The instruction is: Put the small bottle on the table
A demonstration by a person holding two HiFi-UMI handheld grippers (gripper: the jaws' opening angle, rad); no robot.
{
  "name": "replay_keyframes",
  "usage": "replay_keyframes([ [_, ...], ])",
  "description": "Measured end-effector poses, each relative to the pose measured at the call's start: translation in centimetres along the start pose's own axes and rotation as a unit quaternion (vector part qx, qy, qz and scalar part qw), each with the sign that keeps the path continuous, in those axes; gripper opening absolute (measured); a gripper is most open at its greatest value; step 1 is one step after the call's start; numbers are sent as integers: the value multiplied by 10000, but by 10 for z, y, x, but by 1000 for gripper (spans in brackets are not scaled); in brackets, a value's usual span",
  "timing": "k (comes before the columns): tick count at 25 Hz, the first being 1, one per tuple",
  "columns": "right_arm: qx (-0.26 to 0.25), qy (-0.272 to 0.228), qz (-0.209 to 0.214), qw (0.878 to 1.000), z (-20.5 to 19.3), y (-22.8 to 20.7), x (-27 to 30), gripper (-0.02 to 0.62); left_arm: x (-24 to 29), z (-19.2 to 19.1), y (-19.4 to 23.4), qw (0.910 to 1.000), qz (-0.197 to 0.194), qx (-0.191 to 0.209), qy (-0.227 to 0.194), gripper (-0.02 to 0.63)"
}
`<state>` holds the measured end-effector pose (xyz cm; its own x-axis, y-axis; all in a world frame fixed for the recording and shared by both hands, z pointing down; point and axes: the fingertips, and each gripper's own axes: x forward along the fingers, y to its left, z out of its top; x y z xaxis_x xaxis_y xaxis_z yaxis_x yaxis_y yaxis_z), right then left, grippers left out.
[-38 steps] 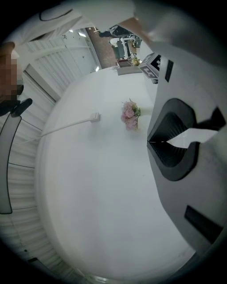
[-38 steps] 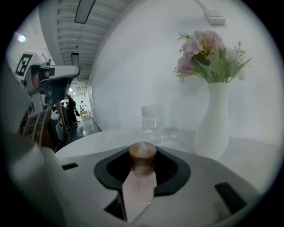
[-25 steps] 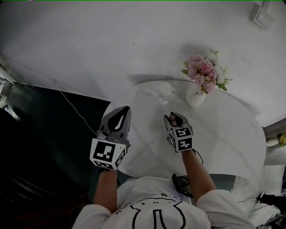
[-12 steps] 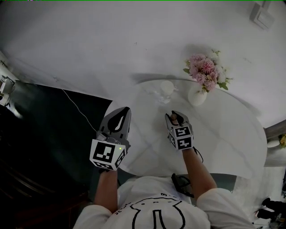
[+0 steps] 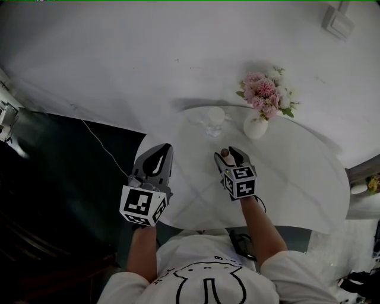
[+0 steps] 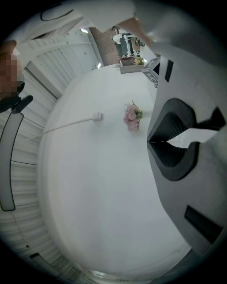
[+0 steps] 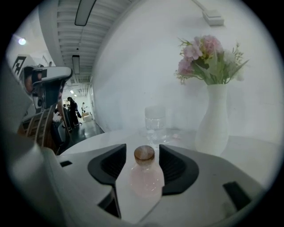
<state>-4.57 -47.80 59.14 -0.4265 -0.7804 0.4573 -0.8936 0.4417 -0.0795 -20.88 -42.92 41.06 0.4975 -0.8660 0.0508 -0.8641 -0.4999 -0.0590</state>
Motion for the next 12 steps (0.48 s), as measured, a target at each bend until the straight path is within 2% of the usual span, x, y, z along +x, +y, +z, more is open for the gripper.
replay_keyframes([
  [8, 21, -162, 156, 9997, 14, 4, -41, 219, -7, 20, -21, 9998, 44, -136, -109, 4],
  [10, -27, -196, 203, 9996, 18, 6, -51, 141, -8, 25, -26, 9997, 64, -164, -149, 4],
  [12, -68, -233, 259, 9994, 23, 7, -61, 135, -11, 31, -33, 9996, 79, -176, -203, 5],
])
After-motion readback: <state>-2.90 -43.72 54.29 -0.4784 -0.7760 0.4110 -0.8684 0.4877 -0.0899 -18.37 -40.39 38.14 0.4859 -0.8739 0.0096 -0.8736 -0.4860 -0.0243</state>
